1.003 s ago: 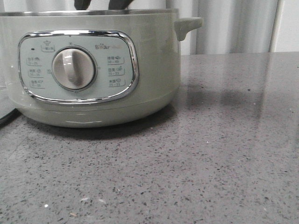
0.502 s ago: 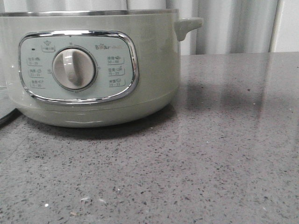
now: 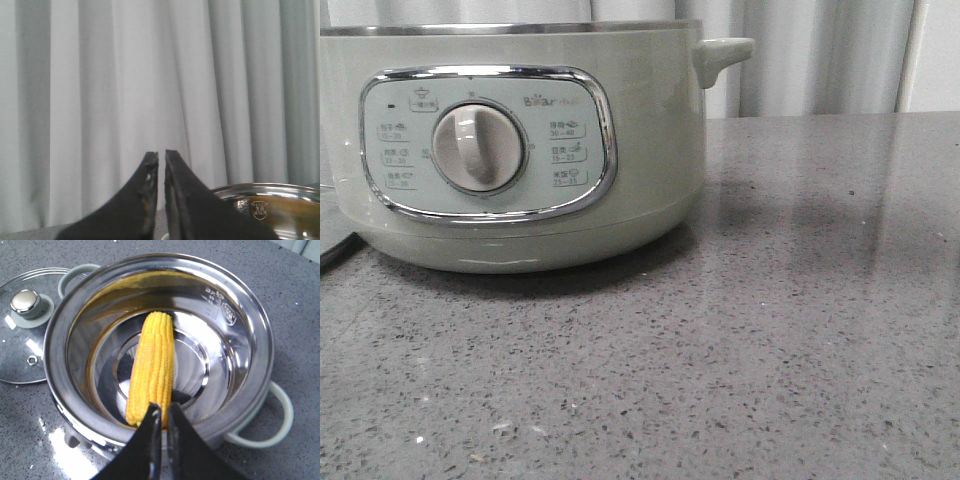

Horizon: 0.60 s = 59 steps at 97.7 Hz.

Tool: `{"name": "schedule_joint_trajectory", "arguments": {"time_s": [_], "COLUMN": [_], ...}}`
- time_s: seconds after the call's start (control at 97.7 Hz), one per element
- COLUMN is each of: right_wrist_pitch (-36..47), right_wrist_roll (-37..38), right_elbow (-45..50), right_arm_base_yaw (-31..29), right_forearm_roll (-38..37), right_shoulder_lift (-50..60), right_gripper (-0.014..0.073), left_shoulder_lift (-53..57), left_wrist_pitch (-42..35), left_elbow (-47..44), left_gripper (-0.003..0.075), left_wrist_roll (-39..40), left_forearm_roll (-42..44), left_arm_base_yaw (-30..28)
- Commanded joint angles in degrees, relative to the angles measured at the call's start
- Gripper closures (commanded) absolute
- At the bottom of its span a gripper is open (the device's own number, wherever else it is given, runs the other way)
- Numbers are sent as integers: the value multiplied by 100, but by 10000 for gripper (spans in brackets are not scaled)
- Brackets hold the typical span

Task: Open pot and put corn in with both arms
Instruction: 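Lower the corn cob into the steel bowl and open the right gripper, then lift the right gripper up and back away from the pot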

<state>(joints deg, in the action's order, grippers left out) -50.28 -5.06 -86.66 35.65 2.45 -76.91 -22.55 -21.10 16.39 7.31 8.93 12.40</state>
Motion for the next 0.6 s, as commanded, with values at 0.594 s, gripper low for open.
{"name": "schedule_joint_trajectory", "arguments": {"time_s": [0.594], "right_wrist_pitch": [4686], "right_wrist_roll": [71], "right_elbow": [5089], "right_arm_base_yaw": [-11], "right_forearm_roll": [-37], "right_shoulder_lift": [3628], "right_gripper": [667], "left_shoulder_lift": [1415], "left_wrist_pitch": [450], "left_elbow": [-678], "left_gripper": [741], "left_wrist_roll": [53], "left_forearm_roll": [-87], "left_arm_base_yaw": [53]}}
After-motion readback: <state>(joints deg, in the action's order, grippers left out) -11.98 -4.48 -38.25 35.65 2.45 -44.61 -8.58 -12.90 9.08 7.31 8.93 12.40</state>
